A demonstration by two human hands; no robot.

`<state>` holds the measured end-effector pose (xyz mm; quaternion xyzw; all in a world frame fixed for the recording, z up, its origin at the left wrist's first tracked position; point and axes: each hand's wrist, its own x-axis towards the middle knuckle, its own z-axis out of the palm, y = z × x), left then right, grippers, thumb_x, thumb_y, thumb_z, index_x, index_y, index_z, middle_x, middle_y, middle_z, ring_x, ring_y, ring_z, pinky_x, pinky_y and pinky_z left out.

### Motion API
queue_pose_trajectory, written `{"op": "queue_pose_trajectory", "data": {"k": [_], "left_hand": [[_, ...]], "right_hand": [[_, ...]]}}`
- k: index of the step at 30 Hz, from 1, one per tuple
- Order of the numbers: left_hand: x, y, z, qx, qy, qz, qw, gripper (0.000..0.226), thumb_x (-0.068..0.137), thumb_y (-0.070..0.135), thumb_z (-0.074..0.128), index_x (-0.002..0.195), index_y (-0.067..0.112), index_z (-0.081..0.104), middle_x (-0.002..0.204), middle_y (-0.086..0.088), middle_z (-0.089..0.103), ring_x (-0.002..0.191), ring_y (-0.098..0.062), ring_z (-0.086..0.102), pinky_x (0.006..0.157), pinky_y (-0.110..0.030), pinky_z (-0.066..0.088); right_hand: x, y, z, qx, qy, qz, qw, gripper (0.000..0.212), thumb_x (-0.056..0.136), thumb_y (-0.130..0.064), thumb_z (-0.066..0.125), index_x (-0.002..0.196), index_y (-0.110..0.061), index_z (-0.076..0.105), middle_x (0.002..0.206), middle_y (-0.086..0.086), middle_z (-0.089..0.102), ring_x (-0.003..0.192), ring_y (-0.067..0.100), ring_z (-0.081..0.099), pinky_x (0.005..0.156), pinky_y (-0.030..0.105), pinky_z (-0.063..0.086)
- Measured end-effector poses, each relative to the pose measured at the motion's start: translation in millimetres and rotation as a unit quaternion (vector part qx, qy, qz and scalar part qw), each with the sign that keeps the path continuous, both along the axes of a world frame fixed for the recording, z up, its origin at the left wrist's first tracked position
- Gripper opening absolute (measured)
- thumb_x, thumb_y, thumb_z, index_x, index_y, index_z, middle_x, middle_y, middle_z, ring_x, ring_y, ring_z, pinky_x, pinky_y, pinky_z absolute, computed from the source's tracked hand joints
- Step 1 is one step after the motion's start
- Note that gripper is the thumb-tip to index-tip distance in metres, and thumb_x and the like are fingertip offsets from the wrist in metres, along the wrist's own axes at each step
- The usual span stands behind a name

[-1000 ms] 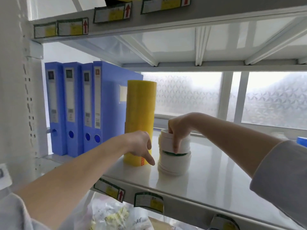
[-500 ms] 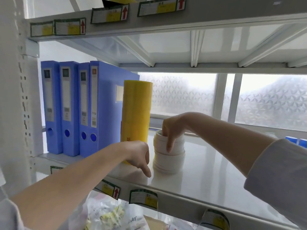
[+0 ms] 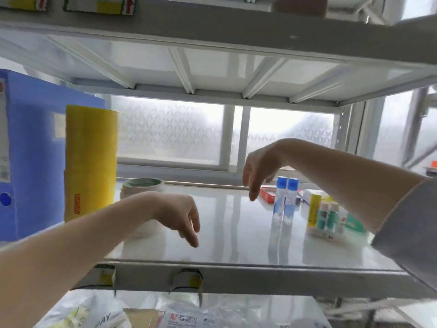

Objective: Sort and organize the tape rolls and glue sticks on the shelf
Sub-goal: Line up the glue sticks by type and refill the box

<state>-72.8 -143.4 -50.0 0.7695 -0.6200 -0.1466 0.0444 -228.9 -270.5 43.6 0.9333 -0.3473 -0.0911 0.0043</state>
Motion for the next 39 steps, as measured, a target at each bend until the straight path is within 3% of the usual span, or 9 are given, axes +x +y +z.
{"op": "queue_pose_trajectory", "data": {"k": [2, 7, 16, 21, 24, 28, 31, 36, 39], "left_hand": [[-23, -20, 4, -0.01, 0.006, -0.023, 1.0, 0.048, 0.073, 0.036, 0.078, 0.115, 0.016, 0.066, 0.109, -0.001, 0.072, 0.099, -0.01, 0.067, 0.09, -0.024, 0.052], [-66, -66, 14, -0.041, -0.002, -0.067, 0.997, 0.051, 0.073, 0.038, 0.078, 0.118, 0.017, 0.064, 0.109, -0.002, 0.072, 0.099, -0.013, 0.067, 0.079, -0.021, 0.05], [-101, -151, 40, -0.136, -0.033, -0.065, 0.988, 0.082, 0.081, 0.039, 0.07, 0.147, 0.015, 0.027, 0.148, -0.004, 0.04, 0.133, -0.022, 0.042, 0.108, -0.029, 0.034], [-105, -210, 37, -0.193, 0.011, -0.044, 0.98, 0.081, 0.085, 0.03, 0.065, 0.15, 0.018, 0.018, 0.15, -0.008, 0.036, 0.133, -0.025, 0.04, 0.105, -0.031, 0.036], [-109, -236, 28, -0.209, 0.033, -0.05, 0.976, 0.069, 0.09, 0.02, 0.057, 0.149, 0.018, 0.021, 0.149, -0.006, 0.038, 0.129, -0.023, 0.045, 0.099, -0.029, 0.04], [-110, -251, 12, -0.231, 0.03, -0.102, 0.967, 0.041, 0.094, 0.008, 0.046, 0.135, 0.008, 0.047, 0.131, -0.01, 0.056, 0.116, -0.026, 0.055, 0.098, -0.033, 0.044], [-101, -253, 7, -0.267, 0.073, -0.103, 0.955, 0.037, 0.09, 0.014, 0.058, 0.127, 0.009, 0.057, 0.117, -0.01, 0.064, 0.099, -0.028, 0.063, 0.083, -0.038, 0.056], [-89, -235, 16, -0.268, 0.097, -0.079, 0.955, 0.036, 0.086, 0.024, 0.067, 0.12, 0.013, 0.062, 0.105, -0.005, 0.062, 0.075, -0.023, 0.066, 0.046, -0.019, 0.054], [-77, -211, 25, -0.263, 0.084, -0.057, 0.959, 0.025, 0.086, 0.023, 0.067, 0.106, 0.009, 0.064, 0.101, -0.008, 0.064, 0.074, -0.019, 0.066, 0.042, -0.016, 0.05]], "right_hand": [[-34, -15, 2, -0.006, -0.009, -0.031, 0.999, 0.044, 0.072, -0.025, 0.081, 0.112, -0.011, 0.068, 0.107, 0.001, 0.069, 0.076, 0.004, 0.06, 0.07, 0.018, 0.052], [-102, -40, 10, 0.0, -0.034, -0.106, 0.994, 0.051, 0.073, -0.024, 0.081, 0.12, -0.01, 0.065, 0.118, 0.004, 0.068, 0.091, 0.011, 0.062, 0.084, 0.023, 0.053], [-118, -89, -6, -0.013, -0.066, -0.154, 0.986, 0.067, 0.078, -0.027, 0.077, 0.135, -0.005, 0.049, 0.134, 0.007, 0.056, 0.101, 0.019, 0.057, 0.076, 0.022, 0.05], [-98, -133, -28, -0.073, -0.121, -0.144, 0.979, 0.071, 0.079, -0.037, 0.073, 0.137, -0.009, 0.043, 0.137, 0.008, 0.049, 0.122, 0.026, 0.05, 0.103, 0.037, 0.043], [-86, -154, -40, -0.076, -0.14, -0.135, 0.978, 0.058, 0.083, -0.032, 0.068, 0.132, -0.008, 0.048, 0.131, 0.008, 0.054, 0.115, 0.025, 0.055, 0.095, 0.033, 0.048], [-79, -170, -54, -0.022, -0.178, -0.105, 0.978, 0.032, 0.089, -0.019, 0.058, 0.119, -0.008, 0.06, 0.103, 0.009, 0.07, 0.08, 0.017, 0.064, 0.06, 0.02, 0.046], [-82, -173, -57, 0.022, -0.222, -0.109, 0.969, 0.028, 0.088, -0.019, 0.062, 0.112, -0.004, 0.061, 0.088, 0.007, 0.069, 0.069, 0.013, 0.065, 0.057, 0.018, 0.051], [-76, -160, -54, 0.026, -0.248, -0.102, 0.963, 0.021, 0.085, -0.023, 0.067, 0.092, -0.004, 0.06, 0.07, 0.0, 0.06, 0.053, 0.005, 0.056, 0.038, 0.011, 0.04], [-67, -142, -49, 0.054, -0.286, -0.074, 0.954, 0.022, 0.084, -0.017, 0.067, 0.1, -0.005, 0.055, 0.076, 0.004, 0.06, 0.056, 0.009, 0.059, 0.042, 0.015, 0.046]]}}
